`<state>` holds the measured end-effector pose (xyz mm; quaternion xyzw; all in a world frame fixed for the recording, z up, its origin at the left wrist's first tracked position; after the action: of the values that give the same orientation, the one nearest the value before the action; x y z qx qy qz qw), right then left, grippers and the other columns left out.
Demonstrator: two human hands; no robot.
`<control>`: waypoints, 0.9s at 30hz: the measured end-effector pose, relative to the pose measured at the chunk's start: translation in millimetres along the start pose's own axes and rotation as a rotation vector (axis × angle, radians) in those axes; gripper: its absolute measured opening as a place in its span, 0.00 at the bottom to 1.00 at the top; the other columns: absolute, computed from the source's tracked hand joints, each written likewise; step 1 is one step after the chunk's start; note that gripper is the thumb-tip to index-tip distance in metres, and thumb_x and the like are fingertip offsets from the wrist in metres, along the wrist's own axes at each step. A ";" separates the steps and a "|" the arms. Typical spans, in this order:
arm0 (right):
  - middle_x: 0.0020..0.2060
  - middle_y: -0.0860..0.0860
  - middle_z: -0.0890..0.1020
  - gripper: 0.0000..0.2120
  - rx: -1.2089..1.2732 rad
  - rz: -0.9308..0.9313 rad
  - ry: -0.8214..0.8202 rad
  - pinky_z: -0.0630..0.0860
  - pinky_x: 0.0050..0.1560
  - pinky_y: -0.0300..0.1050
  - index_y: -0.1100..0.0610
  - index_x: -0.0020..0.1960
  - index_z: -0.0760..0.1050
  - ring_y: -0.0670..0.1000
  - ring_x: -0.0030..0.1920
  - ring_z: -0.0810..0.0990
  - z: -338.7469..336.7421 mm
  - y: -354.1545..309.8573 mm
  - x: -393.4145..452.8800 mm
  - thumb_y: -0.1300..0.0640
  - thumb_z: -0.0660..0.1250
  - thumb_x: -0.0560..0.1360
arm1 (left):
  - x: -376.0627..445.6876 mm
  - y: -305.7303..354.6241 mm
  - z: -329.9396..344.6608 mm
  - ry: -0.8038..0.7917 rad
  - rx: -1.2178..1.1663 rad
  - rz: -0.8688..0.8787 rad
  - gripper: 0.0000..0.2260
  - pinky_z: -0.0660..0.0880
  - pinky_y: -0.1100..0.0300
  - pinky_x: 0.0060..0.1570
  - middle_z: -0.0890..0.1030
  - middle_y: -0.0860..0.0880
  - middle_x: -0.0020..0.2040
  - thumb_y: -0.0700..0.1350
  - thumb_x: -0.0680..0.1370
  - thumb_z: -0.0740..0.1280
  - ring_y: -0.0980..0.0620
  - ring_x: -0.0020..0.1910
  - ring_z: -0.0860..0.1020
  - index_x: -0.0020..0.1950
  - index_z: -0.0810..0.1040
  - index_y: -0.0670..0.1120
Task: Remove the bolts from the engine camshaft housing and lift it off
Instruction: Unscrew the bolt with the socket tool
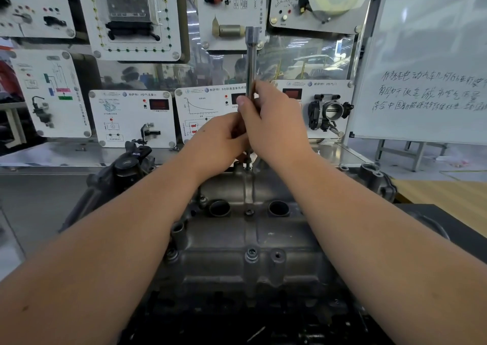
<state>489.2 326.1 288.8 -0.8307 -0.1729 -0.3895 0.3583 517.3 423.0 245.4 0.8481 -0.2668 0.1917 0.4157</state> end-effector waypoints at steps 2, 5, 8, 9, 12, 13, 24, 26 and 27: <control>0.40 0.50 0.81 0.07 0.017 0.011 -0.013 0.69 0.35 0.44 0.55 0.58 0.72 0.53 0.43 0.78 2.0 1.0 0.3 0.53 0.59 0.84 | 0.2 -2.6 0.2 0.007 -0.020 -0.013 0.06 0.78 0.53 0.40 0.86 0.47 0.44 0.43 0.82 0.63 0.50 0.43 0.85 0.52 0.80 0.46; 0.46 0.55 0.83 0.16 0.069 0.032 -0.020 0.75 0.41 0.48 0.57 0.71 0.65 0.56 0.44 0.81 1.8 2.2 0.3 0.56 0.57 0.84 | -1.3 0.3 4.3 -0.020 -0.020 -0.003 0.10 0.76 0.57 0.40 0.86 0.47 0.45 0.46 0.85 0.60 0.49 0.46 0.84 0.50 0.80 0.51; 0.43 0.54 0.83 0.17 0.086 0.046 -0.023 0.72 0.37 0.47 0.57 0.71 0.65 0.55 0.42 0.81 2.6 4.0 0.0 0.54 0.58 0.83 | -1.1 1.7 2.7 -0.017 0.017 0.010 0.10 0.77 0.54 0.41 0.86 0.49 0.44 0.45 0.84 0.60 0.49 0.45 0.84 0.48 0.80 0.51; 0.41 0.53 0.82 0.16 0.088 0.040 -0.020 0.71 0.35 0.46 0.57 0.69 0.67 0.55 0.41 0.80 2.3 3.6 -0.1 0.52 0.60 0.83 | -0.4 1.0 1.9 -0.013 0.027 0.009 0.09 0.76 0.54 0.40 0.86 0.49 0.43 0.44 0.83 0.61 0.50 0.44 0.84 0.49 0.80 0.52; 0.37 0.48 0.78 0.12 0.054 0.015 -0.011 0.68 0.35 0.46 0.56 0.58 0.72 0.52 0.41 0.77 1.6 1.4 -0.5 0.48 0.63 0.82 | 1.1 1.0 1.4 -0.019 0.033 0.013 0.07 0.80 0.50 0.47 0.86 0.49 0.45 0.42 0.82 0.62 0.50 0.44 0.85 0.55 0.80 0.49; 0.36 0.47 0.77 0.09 0.031 0.011 -0.013 0.66 0.35 0.45 0.55 0.55 0.72 0.52 0.41 0.76 2.3 1.5 -0.1 0.49 0.62 0.82 | 0.9 2.0 1.1 -0.015 0.021 0.019 0.07 0.80 0.48 0.51 0.86 0.49 0.45 0.42 0.81 0.63 0.50 0.44 0.85 0.56 0.80 0.48; 0.43 0.55 0.82 0.17 0.097 0.012 -0.067 0.76 0.41 0.50 0.59 0.68 0.65 0.56 0.42 0.80 7.1 -1.8 -0.3 0.52 0.58 0.84 | -0.4 3.2 -0.2 -0.009 0.018 0.019 0.08 0.79 0.55 0.43 0.86 0.48 0.42 0.41 0.82 0.62 0.50 0.43 0.84 0.52 0.81 0.47; 0.38 0.51 0.80 0.14 0.094 -0.005 -0.040 0.72 0.38 0.47 0.59 0.61 0.70 0.52 0.39 0.78 3.8 -2.1 -0.7 0.50 0.62 0.82 | 0.4 3.1 0.1 -0.020 0.018 0.012 0.08 0.80 0.45 0.51 0.86 0.47 0.44 0.41 0.81 0.63 0.47 0.46 0.85 0.55 0.81 0.46; 0.35 0.49 0.78 0.12 0.079 -0.013 -0.019 0.71 0.37 0.44 0.58 0.56 0.71 0.51 0.38 0.77 1.7 -1.7 -0.4 0.49 0.63 0.82 | 0.2 3.7 0.5 -0.023 0.012 0.012 0.07 0.80 0.43 0.53 0.86 0.47 0.45 0.41 0.81 0.64 0.46 0.46 0.85 0.56 0.81 0.46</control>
<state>488.8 328.5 288.5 -0.8184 -0.1969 -0.3768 0.3866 515.2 420.7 247.5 0.8513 -0.2754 0.1858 0.4062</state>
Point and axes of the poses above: each hand's wrist, its own x-axis towards the middle knuckle, its own z-axis out of the palm, y = z × x, the point moved 10 cm from there along x, towards the middle knuckle
